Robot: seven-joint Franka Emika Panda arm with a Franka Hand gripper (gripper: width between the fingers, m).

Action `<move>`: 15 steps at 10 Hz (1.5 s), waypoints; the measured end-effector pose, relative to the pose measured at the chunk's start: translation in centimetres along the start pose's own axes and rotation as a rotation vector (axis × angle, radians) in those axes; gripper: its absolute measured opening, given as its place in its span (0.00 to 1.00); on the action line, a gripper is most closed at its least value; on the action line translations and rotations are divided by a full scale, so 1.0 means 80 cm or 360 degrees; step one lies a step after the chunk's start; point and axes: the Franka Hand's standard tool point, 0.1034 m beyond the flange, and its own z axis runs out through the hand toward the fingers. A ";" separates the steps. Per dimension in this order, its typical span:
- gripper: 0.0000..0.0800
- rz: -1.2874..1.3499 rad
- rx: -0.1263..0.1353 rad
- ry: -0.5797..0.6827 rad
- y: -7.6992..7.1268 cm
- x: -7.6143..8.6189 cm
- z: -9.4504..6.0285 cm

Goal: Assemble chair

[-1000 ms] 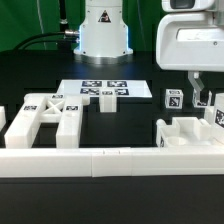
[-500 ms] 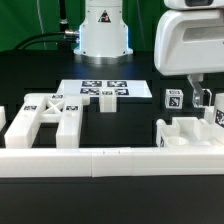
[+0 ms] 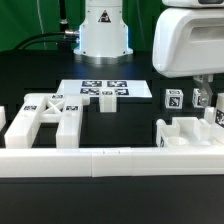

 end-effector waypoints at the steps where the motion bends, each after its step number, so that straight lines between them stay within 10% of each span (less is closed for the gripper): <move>1: 0.36 0.0000 0.0000 0.0000 0.000 0.000 0.000; 15: 0.36 0.1885 0.0109 0.0106 -0.009 0.001 0.002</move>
Offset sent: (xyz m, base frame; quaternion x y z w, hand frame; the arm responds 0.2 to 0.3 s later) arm 0.0000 0.0000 0.0000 0.0000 0.0000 0.0000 1.0000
